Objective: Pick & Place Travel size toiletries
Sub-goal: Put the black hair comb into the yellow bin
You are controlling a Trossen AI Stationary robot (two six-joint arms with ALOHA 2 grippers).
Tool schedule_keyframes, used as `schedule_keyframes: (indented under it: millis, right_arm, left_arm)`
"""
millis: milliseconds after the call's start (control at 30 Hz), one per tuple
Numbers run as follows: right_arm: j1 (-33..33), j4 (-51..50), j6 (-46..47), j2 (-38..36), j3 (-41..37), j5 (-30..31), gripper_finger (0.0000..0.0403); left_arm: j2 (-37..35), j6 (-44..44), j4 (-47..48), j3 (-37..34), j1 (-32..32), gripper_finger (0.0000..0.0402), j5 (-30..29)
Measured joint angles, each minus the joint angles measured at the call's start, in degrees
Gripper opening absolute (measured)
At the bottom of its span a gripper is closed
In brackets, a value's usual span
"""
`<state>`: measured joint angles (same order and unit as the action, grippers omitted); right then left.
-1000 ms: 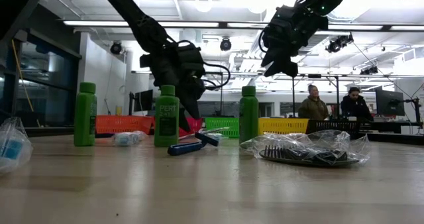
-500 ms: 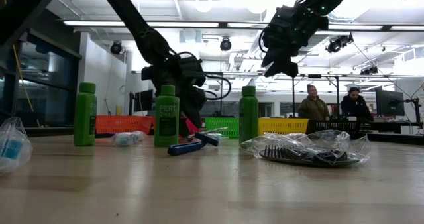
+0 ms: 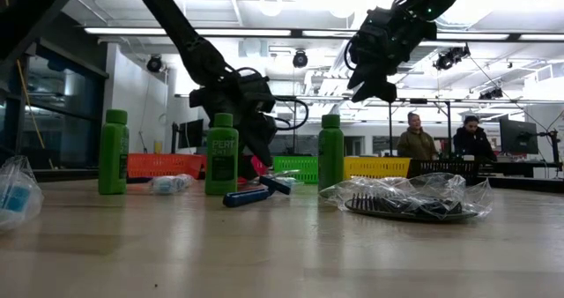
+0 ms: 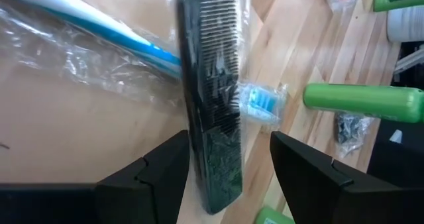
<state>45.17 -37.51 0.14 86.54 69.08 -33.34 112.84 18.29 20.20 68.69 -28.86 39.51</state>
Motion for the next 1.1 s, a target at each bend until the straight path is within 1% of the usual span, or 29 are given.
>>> schedule_keyframes:
  millis: [267, 367, 600, 933, 1000, 1100]
  right_arm:
    - [0.0, 0.0, 0.0, 0.0, 0.0, 0.1, 0.0191]
    - [0.0, 0.0, 0.0, 0.0, 0.0, 0.2, 0.0191]
    - [0.0, 0.0, 0.0, 0.0, 0.0, 0.2, 0.0191]
    - [0.0, 0.4, -0.2, 0.0, 0.0, 0.4, 0.0191]
    - [0.0, 0.4, -0.2, 0.0, 0.0, 0.4, 0.0191]
    - [0.0, 0.4, -0.2, 0.0, 0.0, 0.4, 0.0191]
  left_arm:
    - [1.6, 0.7, -1.1, 0.1, 0.0, 0.0209, 0.9]
    - [2.6, 1.5, -2.0, 0.2, -0.1, 0.0209, 3.6]
    - [2.9, 1.6, -3.3, 0.1, 0.0, 0.0209, 6.6]
    - [3.0, 2.3, -3.5, 0.0, 0.0, 0.0209, 8.0]
    - [3.0, 2.9, -3.6, 0.0, 0.0, 0.0203, 8.1]
    - [3.0, 3.0, -3.5, 0.0, 0.0, 0.0182, 8.1]
